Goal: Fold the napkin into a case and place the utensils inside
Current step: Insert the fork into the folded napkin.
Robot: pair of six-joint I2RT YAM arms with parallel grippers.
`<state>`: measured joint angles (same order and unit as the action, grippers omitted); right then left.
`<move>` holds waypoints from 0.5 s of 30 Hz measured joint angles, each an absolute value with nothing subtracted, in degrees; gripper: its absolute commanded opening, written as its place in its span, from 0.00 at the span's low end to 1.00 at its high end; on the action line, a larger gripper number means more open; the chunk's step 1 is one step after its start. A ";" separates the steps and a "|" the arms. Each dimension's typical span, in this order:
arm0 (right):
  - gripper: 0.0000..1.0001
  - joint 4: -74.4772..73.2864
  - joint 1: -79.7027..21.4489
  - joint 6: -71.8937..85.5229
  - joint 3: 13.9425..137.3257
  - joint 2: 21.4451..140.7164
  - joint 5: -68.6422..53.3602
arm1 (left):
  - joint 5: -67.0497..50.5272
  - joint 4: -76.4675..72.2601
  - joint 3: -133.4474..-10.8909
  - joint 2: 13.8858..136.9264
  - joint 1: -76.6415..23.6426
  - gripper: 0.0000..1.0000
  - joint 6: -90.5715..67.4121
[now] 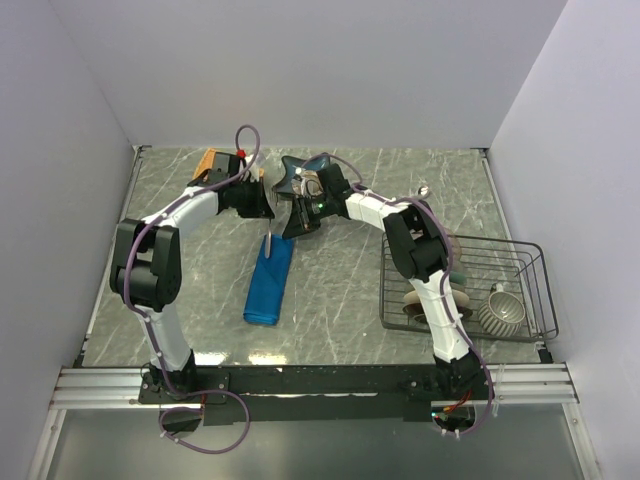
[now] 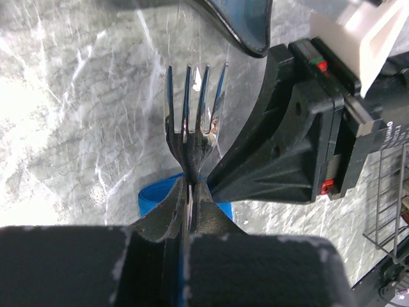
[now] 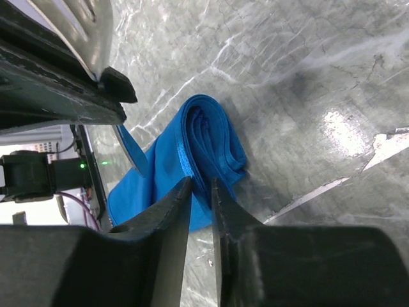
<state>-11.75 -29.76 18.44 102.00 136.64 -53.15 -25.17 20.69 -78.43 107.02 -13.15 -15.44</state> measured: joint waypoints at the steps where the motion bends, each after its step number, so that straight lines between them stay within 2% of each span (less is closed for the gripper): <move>1: 0.15 -11.68 -29.76 18.35 102.00 136.66 -53.15 | -25.17 20.62 -78.28 107.02 -13.17 0.01 -15.35; 6: 0.00 -11.62 -29.76 18.57 102.00 137.62 -52.97 | -25.02 20.18 -76.44 107.02 -13.52 0.01 -14.17; 15: 0.00 -11.60 -29.76 18.65 102.00 138.56 -52.95 | -23.83 19.07 -73.01 107.02 -14.57 0.01 -12.49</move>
<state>-11.60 -29.76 18.65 102.00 138.56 -52.95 -23.83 19.07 -73.01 107.02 -14.57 -12.49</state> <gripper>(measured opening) 0.008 0.034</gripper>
